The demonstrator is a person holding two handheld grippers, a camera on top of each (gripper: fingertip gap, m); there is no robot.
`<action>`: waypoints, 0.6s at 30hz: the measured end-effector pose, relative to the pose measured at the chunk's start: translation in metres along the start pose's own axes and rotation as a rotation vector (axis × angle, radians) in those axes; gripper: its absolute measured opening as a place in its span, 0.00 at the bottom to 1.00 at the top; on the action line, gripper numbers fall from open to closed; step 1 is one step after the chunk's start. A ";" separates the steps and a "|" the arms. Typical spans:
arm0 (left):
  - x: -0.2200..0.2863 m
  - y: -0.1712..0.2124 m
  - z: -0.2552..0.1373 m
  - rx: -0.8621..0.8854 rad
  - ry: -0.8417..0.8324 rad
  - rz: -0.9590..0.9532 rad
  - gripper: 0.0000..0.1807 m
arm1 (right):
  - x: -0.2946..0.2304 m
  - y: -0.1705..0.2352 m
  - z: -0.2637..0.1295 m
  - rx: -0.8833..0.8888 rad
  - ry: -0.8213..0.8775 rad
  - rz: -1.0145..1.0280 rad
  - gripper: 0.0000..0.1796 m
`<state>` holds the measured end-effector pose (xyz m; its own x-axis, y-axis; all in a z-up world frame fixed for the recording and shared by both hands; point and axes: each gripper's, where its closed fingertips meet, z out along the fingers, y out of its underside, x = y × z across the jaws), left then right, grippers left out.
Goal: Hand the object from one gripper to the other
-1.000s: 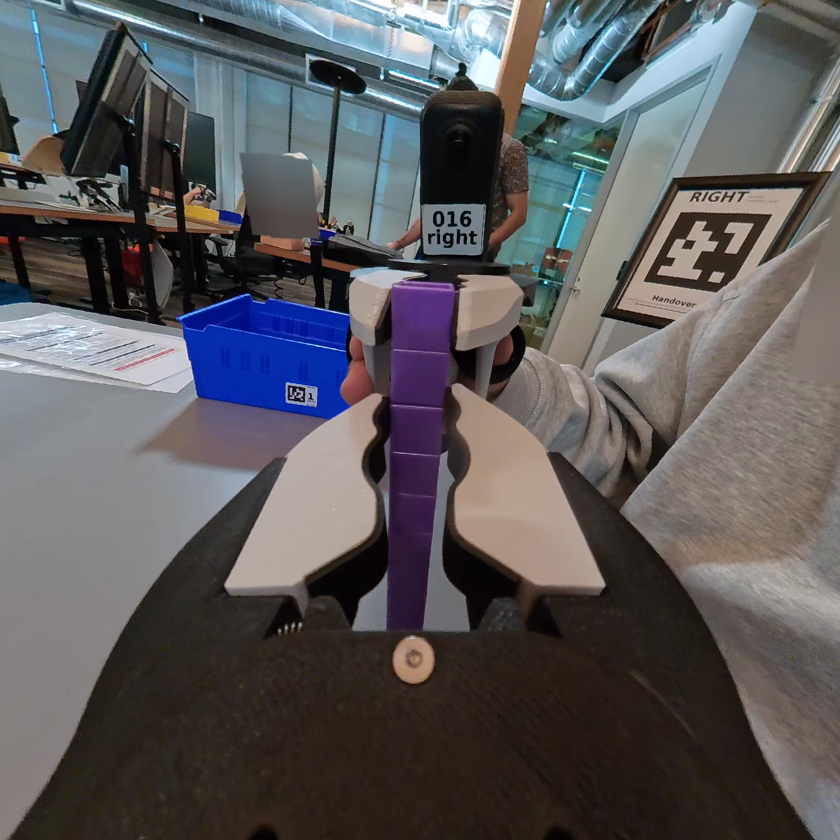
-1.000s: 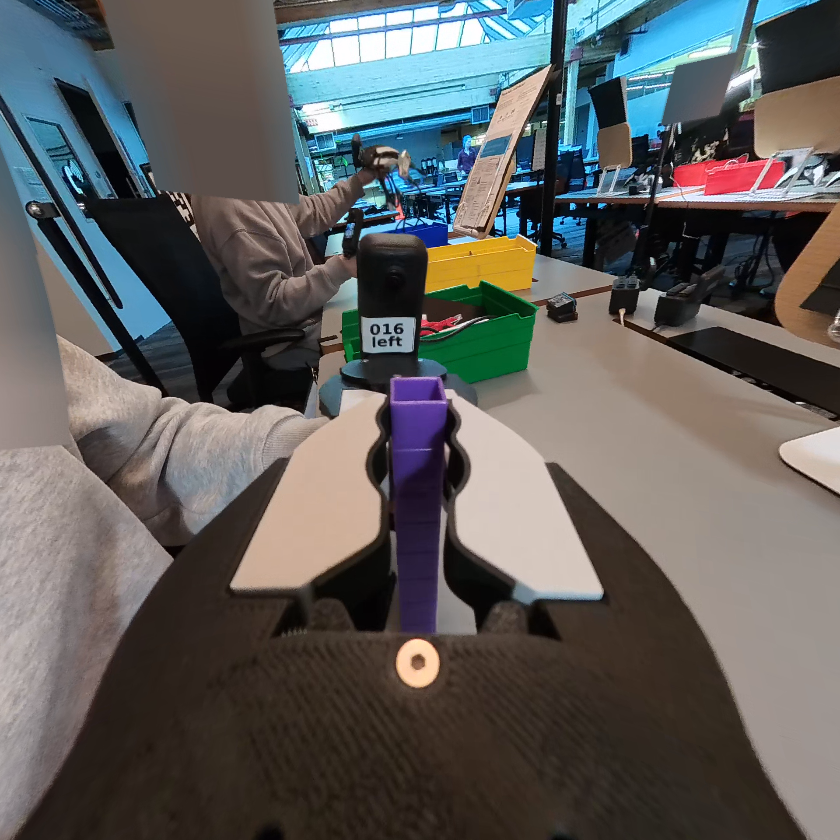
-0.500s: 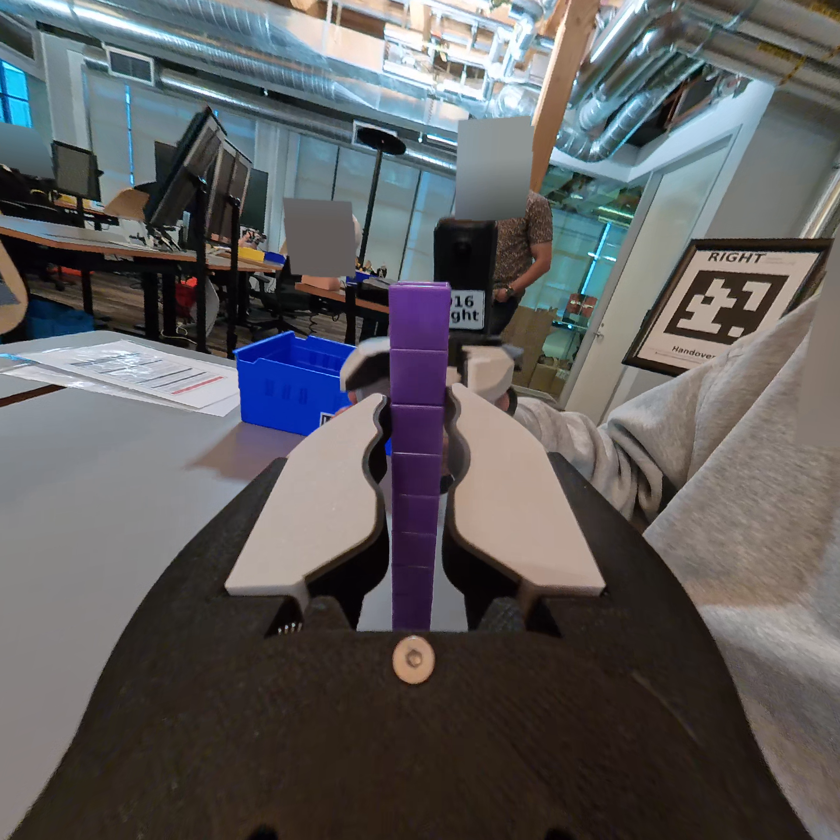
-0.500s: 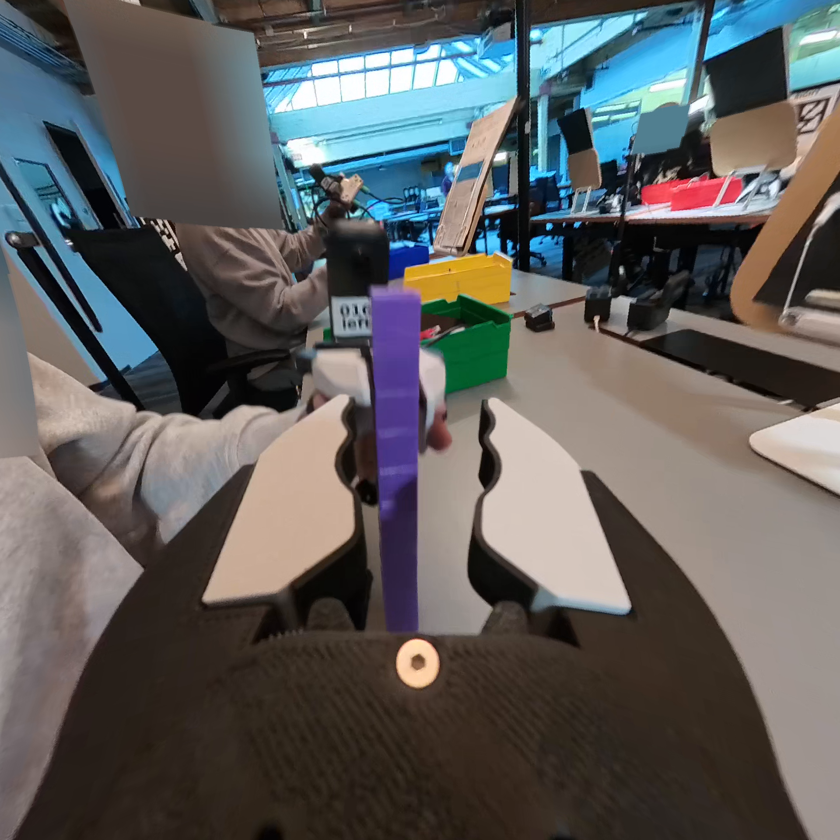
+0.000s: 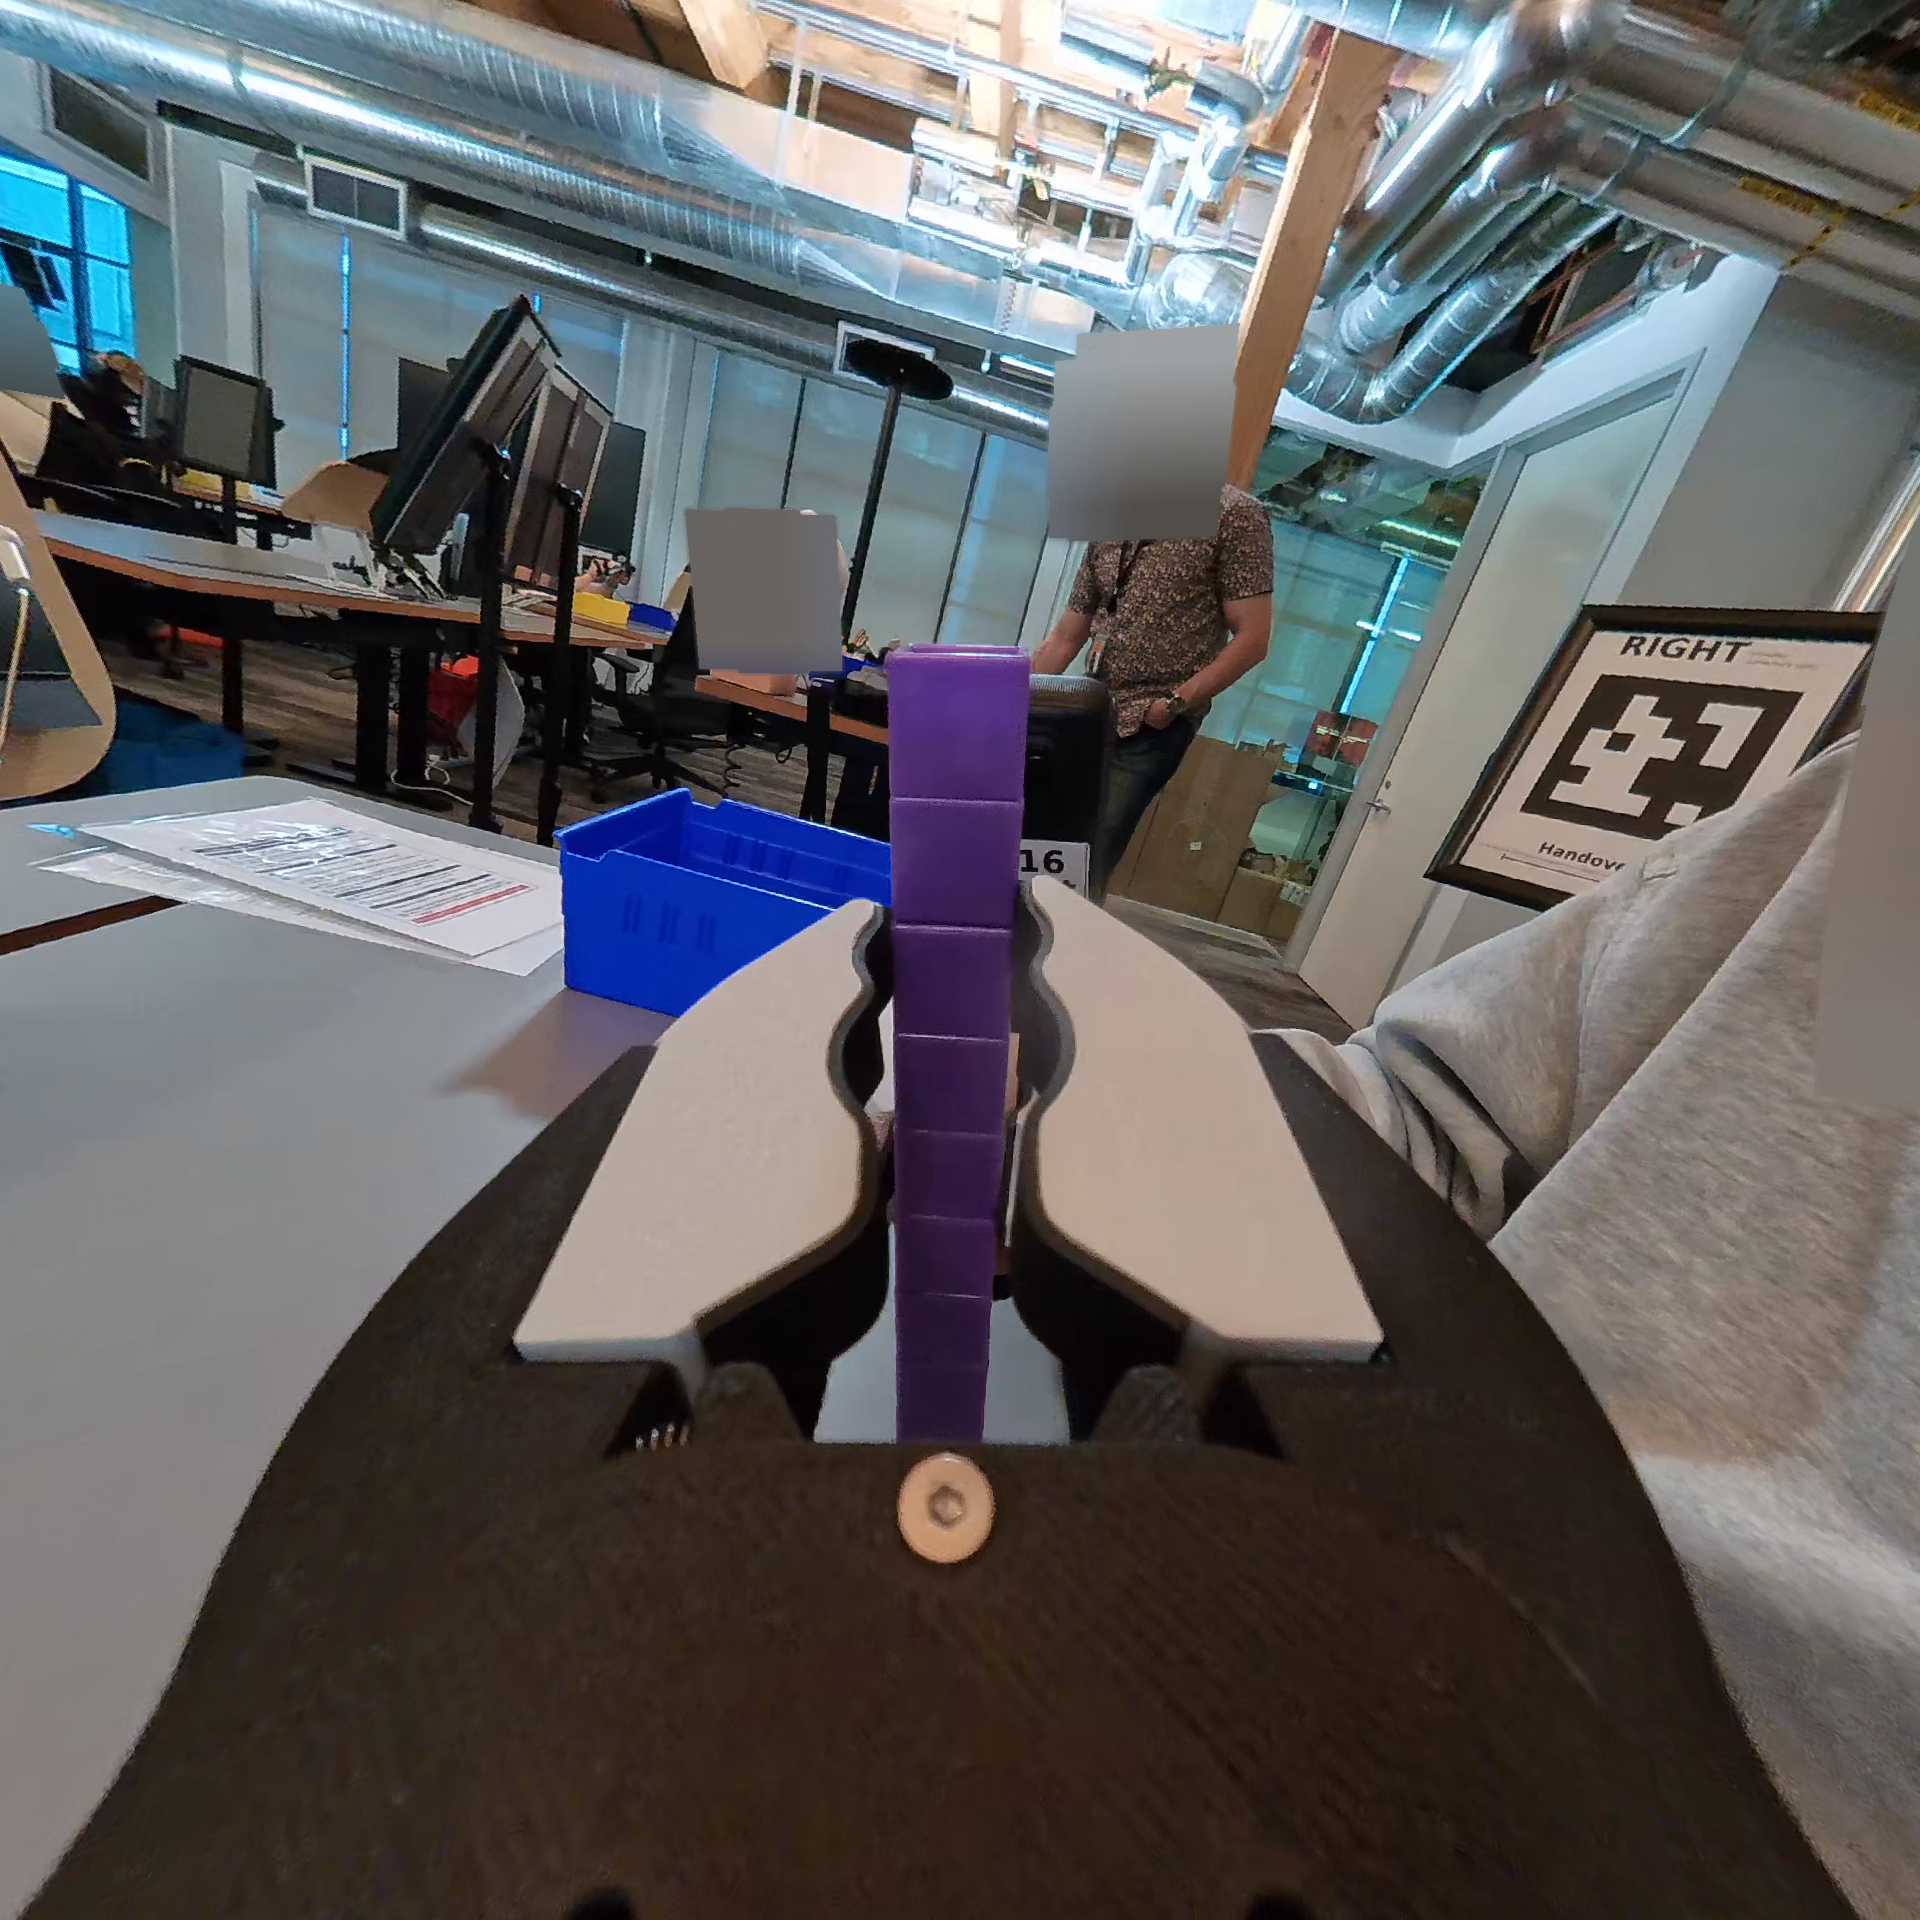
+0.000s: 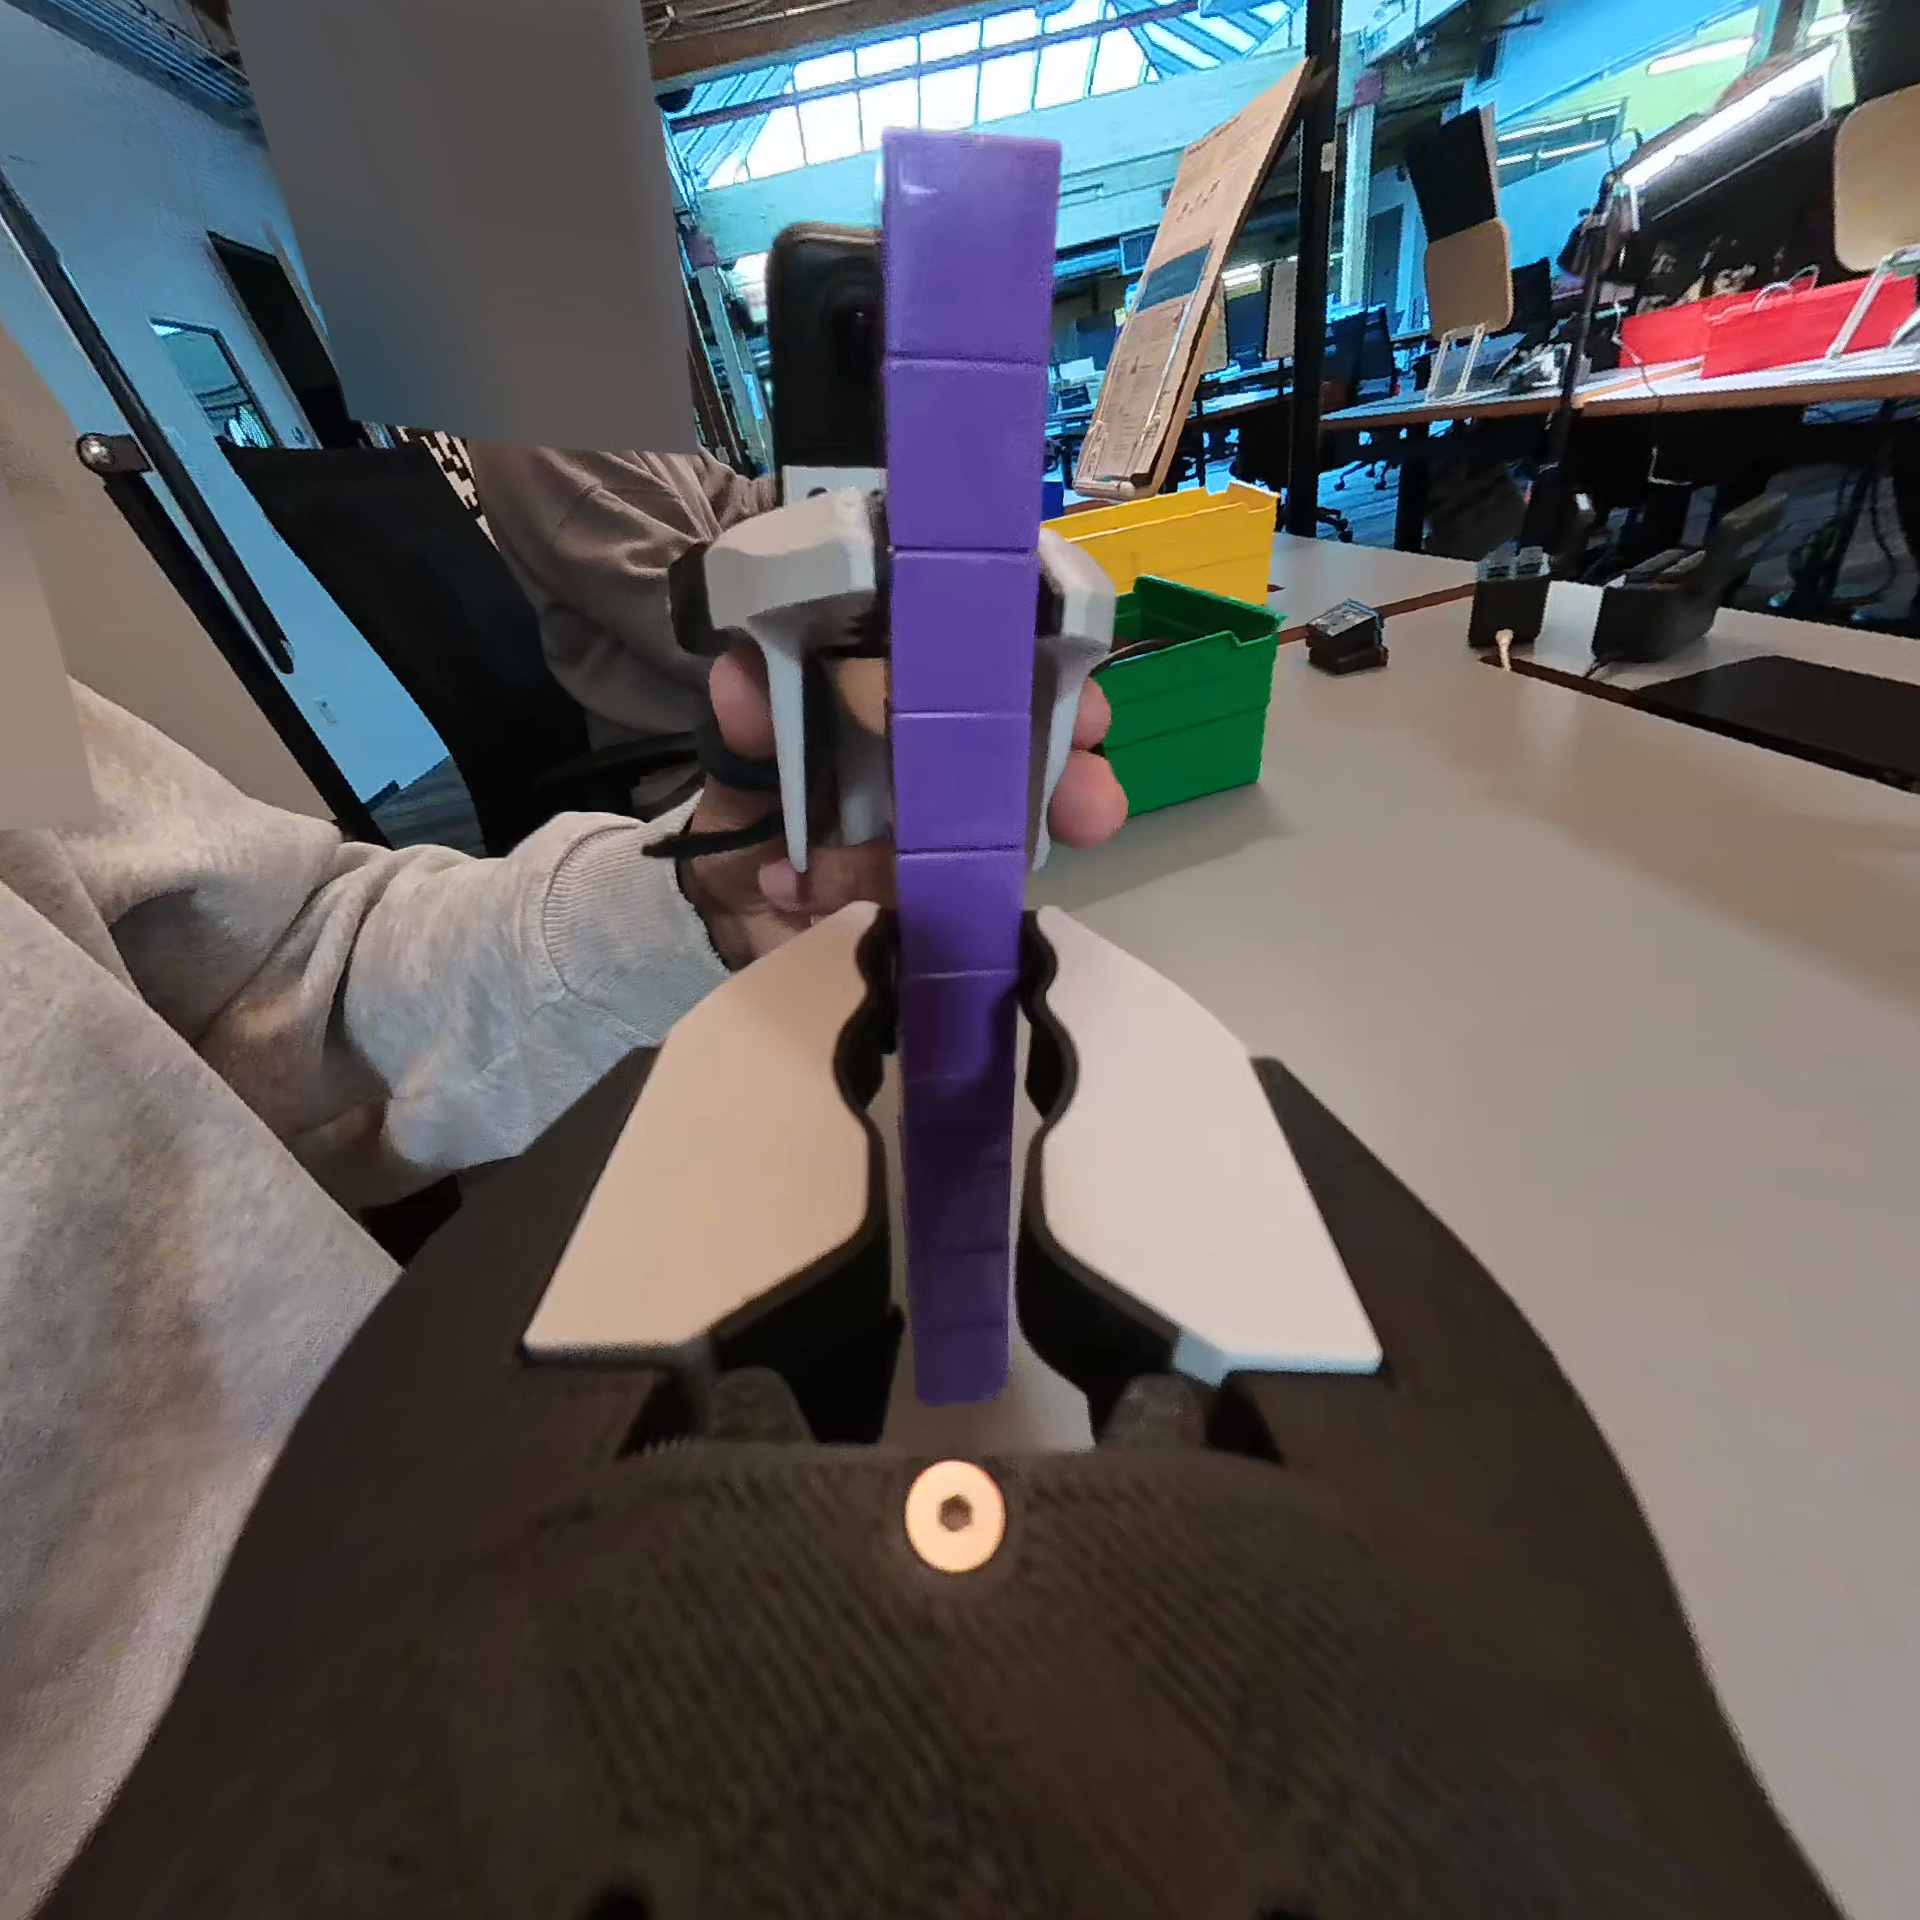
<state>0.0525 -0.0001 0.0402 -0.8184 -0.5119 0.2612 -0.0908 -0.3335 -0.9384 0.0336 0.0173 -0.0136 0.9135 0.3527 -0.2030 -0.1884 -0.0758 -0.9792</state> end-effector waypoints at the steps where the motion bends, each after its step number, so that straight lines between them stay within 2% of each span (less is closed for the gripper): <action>1: 0.001 0.000 0.000 0.002 0.007 -0.006 0.13 | -0.001 0.000 0.000 -0.001 -0.006 0.001 0.13; 5: 0.004 0.000 0.003 -0.005 0.024 -0.015 0.14 | -0.003 -0.001 -0.001 -0.005 -0.016 0.001 0.13; 8: 0.001 0.005 0.006 -0.033 -0.017 0.012 0.27 | -0.002 -0.009 -0.005 0.029 -0.015 0.009 0.13; 10: -0.002 0.008 0.007 -0.046 -0.039 0.026 0.32 | 0.001 -0.016 -0.009 0.052 0.001 0.007 0.12; 15: -0.012 0.013 0.006 -0.047 -0.087 0.015 0.31 | 0.014 -0.034 -0.023 0.104 0.082 -0.018 0.12; 18: -0.029 0.022 0.003 -0.059 -0.181 0.017 0.26 | 0.031 -0.045 -0.032 0.130 0.216 -0.029 0.12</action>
<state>0.0761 0.0046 0.0126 -0.7052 -0.6529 0.2765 -0.1154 -0.2790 -0.9533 0.0816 0.0013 0.0241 0.9724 0.1449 -0.1829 -0.1928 0.0575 -0.9796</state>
